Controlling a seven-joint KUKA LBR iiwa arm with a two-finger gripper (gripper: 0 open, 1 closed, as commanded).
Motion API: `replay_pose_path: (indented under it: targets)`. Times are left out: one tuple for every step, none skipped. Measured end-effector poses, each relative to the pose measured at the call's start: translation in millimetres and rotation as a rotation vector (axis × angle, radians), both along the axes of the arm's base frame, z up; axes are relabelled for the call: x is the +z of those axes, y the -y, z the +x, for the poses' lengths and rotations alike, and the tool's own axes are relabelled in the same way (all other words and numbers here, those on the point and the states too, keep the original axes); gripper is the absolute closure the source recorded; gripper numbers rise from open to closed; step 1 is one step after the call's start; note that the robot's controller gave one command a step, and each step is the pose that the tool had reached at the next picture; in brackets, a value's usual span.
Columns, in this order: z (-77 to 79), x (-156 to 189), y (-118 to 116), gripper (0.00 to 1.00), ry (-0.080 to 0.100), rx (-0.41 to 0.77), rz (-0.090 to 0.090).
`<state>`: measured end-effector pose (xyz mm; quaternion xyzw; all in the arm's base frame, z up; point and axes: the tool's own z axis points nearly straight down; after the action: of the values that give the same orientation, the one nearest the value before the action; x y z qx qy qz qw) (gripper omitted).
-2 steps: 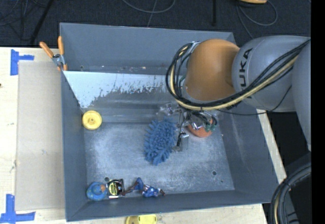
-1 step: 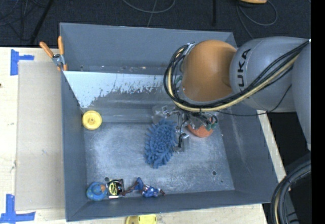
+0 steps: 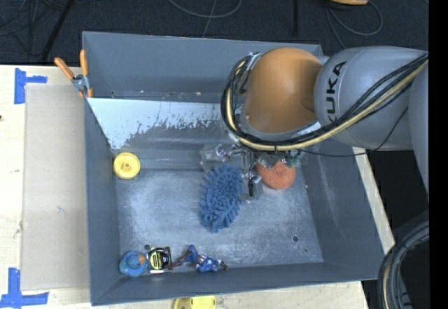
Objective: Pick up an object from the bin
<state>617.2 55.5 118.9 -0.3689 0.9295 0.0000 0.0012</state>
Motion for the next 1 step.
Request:
replay_pose_path:
  targets:
    - [0.2,-51.7,5.6,0.00,-0.005,0.089,0.001]
